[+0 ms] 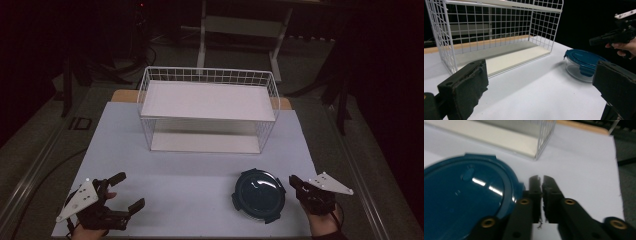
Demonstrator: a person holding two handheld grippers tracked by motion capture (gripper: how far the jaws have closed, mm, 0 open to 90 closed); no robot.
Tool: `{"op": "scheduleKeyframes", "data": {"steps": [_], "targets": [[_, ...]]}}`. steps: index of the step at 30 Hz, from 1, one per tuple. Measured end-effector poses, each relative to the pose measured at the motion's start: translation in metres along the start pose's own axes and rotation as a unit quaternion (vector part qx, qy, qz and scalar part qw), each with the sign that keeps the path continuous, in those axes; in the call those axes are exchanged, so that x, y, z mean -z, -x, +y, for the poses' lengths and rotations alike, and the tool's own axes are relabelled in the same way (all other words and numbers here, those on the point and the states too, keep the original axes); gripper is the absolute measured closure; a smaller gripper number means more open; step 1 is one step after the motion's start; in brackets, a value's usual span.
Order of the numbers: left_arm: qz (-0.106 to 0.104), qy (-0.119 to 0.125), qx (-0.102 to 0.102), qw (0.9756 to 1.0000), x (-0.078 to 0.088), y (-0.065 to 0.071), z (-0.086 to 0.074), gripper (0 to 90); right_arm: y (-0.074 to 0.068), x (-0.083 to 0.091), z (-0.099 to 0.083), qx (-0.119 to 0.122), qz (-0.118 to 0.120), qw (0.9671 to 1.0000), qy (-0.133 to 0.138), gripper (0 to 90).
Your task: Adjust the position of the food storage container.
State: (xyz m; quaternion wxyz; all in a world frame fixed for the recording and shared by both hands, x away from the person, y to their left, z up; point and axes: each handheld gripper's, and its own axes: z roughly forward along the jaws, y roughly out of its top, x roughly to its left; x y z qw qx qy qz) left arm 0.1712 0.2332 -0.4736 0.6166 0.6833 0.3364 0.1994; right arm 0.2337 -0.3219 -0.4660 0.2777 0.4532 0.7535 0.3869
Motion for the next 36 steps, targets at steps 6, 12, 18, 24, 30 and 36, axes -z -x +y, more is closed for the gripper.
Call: {"op": "scheduleKeyframes", "data": {"steps": [6,12,18,24,30,36], "targets": [[-0.002,-0.001,0.001,1.0,-0.001,0.0,0.0,0.3,0.003,-0.012,-0.011,-0.008,0.022,0.9993,-0.028,90.0],[-0.002,-0.003,0.0,1.0,-0.001,0.0,-0.001,0.3,0.002,-0.018,-0.015,-0.014,0.043,0.9981,-0.041,90.0],[-0.002,-0.004,-0.002,1.0,-0.001,0.001,0.0,0.3,-0.002,-0.017,-0.015,-0.004,0.035,0.9984,-0.045,90.0],[-0.003,-0.004,-0.002,1.0,-0.002,0.001,0.0,0.3,-0.007,-0.017,-0.015,-0.009,0.038,0.9981,-0.047,90.0],[-0.004,-0.005,-0.004,1.0,-0.002,0.001,0.0,0.3,-0.02,-0.018,-0.013,-0.005,0.062,0.9967,-0.052,90.0],[-0.005,-0.005,-0.003,1.0,-0.002,0.001,-0.001,0.3,-0.027,-0.019,-0.009,0.0,0.082,0.9954,-0.05,90.0]]}}
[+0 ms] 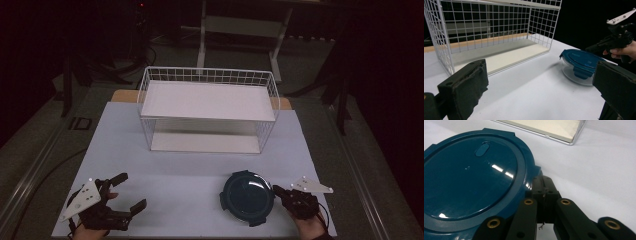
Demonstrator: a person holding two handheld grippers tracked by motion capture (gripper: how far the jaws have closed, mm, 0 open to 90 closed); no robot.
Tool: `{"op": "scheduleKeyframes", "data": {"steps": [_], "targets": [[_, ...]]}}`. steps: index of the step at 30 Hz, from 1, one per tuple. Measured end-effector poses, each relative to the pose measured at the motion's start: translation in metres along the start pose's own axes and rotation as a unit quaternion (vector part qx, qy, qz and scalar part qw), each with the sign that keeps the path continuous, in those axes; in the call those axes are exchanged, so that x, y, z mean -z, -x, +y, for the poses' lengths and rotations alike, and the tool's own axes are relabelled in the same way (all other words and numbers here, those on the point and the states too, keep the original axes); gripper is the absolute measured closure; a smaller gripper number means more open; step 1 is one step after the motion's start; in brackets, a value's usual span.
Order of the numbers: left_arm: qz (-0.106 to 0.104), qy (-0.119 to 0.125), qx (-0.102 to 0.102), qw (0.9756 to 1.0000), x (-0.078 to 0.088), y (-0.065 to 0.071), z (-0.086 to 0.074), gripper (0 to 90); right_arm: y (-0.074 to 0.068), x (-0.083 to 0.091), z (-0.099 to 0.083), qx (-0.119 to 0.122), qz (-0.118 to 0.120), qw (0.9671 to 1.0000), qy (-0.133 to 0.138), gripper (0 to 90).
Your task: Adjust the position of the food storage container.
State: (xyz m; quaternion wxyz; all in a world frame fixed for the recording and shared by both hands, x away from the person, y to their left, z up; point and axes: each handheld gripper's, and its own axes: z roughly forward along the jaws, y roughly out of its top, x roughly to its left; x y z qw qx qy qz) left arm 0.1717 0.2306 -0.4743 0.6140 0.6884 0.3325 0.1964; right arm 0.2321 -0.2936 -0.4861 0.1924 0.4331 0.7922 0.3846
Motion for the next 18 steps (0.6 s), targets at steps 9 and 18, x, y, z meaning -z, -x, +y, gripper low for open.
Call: {"op": "scheduleKeyframes", "data": {"steps": [9,18], "targets": [[-0.001,-0.002,-0.001,1.0,-0.0006,0.0005,-0.0002,0.3,0.001,0.0012,-0.006,0.005,0.002,0.9999,-0.016,90.0],[-0.002,-0.003,-0.001,1.0,-0.0016,0.0009,-0.0003,0.3,-0.0055,0.0002,-0.0062,-0.003,0.012,0.9998,-0.015,90.0]]}}
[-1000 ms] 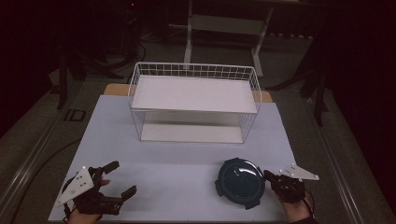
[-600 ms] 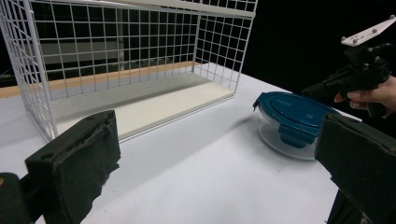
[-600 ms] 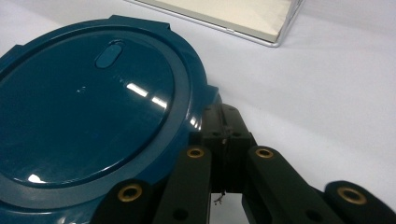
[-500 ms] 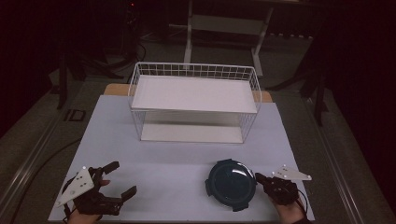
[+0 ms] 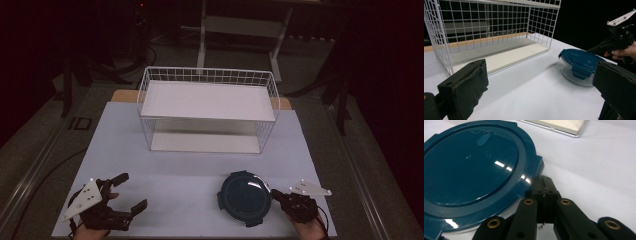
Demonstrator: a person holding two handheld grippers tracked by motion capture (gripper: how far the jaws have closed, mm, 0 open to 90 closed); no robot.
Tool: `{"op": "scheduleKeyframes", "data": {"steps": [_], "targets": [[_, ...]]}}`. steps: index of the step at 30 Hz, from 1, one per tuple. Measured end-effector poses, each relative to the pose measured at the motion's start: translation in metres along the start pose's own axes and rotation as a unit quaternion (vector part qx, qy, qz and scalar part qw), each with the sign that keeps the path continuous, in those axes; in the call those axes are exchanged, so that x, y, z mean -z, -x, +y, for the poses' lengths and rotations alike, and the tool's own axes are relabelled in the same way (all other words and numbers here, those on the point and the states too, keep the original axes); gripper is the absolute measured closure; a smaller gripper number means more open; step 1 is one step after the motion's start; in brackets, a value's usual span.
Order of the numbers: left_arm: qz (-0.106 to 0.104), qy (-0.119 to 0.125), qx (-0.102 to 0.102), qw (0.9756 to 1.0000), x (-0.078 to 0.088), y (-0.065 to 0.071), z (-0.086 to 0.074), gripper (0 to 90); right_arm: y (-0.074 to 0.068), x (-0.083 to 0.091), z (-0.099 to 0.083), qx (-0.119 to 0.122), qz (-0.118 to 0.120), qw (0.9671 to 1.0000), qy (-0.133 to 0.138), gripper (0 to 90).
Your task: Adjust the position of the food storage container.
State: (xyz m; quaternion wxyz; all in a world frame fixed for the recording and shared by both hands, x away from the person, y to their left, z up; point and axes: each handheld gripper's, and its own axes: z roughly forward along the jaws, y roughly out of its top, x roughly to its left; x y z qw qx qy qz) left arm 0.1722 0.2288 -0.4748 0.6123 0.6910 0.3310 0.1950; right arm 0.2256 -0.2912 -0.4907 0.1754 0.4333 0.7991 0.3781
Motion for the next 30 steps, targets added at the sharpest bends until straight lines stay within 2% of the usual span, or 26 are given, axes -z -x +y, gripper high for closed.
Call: {"op": "scheduleKeyframes", "data": {"steps": [6,9,10,16,21,30], "targets": [[-0.001,-0.001,0.001,1.0,0.0,0.0,0.0,0.3,-0.013,-0.006,0.004,0.007,0.022,0.9997,-0.003,90.0],[-0.001,-0.001,0.0,1.0,0.0,0.0,0.0,0.3,-0.016,-0.008,0.005,0.002,0.036,0.9993,-0.004,90.0],[-0.002,-0.001,0.0,1.0,0.0,0.0,0.0,0.3,-0.019,-0.011,0.007,0.001,0.048,0.9989,-0.004,90.0],[-0.003,-0.001,-0.001,1.0,0.0,0.0,0.0,0.3,-0.029,-0.018,0.012,0.005,0.066,0.9978,-0.005,90.0],[-0.004,-0.004,0.0,1.0,-0.001,0.0,-0.001,0.3,-0.038,-0.021,0.015,0.018,0.084,0.9963,-0.003,90.0],[-0.007,-0.008,-0.001,0.9999,-0.003,0.001,-0.001,0.3,-0.048,-0.027,0.02,0.025,0.097,0.995,-0.002,90.0]]}}
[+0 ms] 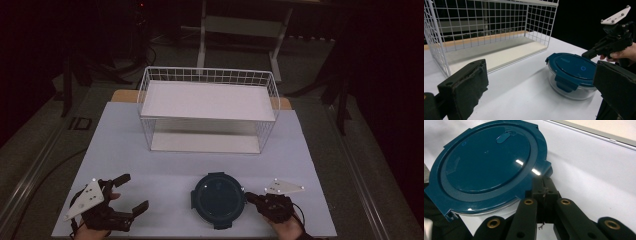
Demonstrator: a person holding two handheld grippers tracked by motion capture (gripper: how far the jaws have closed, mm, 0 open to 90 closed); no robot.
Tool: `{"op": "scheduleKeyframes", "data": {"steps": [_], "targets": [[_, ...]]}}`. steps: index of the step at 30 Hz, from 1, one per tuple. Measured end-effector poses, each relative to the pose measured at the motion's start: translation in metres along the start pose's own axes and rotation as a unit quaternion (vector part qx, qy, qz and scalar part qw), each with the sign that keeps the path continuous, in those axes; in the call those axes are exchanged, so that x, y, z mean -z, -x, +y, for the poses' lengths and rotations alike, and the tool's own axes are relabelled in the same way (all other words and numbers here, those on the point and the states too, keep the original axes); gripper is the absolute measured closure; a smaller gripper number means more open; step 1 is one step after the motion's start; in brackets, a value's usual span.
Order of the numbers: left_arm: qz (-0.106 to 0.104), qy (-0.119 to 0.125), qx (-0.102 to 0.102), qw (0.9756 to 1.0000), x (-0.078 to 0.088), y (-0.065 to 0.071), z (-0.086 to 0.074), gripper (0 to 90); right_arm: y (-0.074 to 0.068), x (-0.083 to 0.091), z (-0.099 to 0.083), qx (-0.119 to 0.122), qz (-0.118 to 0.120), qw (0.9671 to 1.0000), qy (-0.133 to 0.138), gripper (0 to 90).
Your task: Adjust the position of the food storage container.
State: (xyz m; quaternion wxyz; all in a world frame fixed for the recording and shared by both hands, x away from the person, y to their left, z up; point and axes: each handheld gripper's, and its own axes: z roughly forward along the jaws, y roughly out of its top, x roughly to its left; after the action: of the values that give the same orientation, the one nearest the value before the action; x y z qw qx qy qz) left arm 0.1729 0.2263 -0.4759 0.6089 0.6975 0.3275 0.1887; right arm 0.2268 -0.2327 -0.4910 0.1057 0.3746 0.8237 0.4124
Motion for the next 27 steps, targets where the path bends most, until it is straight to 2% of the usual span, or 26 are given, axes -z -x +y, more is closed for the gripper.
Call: {"op": "scheduleKeyframes", "data": {"steps": [11,16,21,26,27], "targets": [[-0.007,-0.006,-0.001,1.0,-0.002,0.001,-0.001,0.3,-0.017,-0.016,0.012,0.021,0.024,0.9995,-0.005,90.0],[-0.008,-0.008,-0.002,0.9999,-0.002,0.001,-0.001,0.3,-0.02,-0.02,0.016,0.018,0.034,0.9993,-0.001,90.0],[-0.009,-0.011,-0.001,0.9999,-0.003,0.001,-0.001,0.3,-0.022,-0.021,0.017,0.033,0.037,0.9987,0.006,90.0],[-0.012,-0.018,-0.001,0.9998,-0.005,0.002,-0.001,0.3,-0.019,-0.009,0.022,0.037,0.029,0.9982,0.037,78.1],[-0.012,-0.018,-0.001,0.9998,-0.005,0.002,-0.001,0.3,-0.019,-0.009,0.022,0.037,0.029,0.9982,0.037,78.1]]}}
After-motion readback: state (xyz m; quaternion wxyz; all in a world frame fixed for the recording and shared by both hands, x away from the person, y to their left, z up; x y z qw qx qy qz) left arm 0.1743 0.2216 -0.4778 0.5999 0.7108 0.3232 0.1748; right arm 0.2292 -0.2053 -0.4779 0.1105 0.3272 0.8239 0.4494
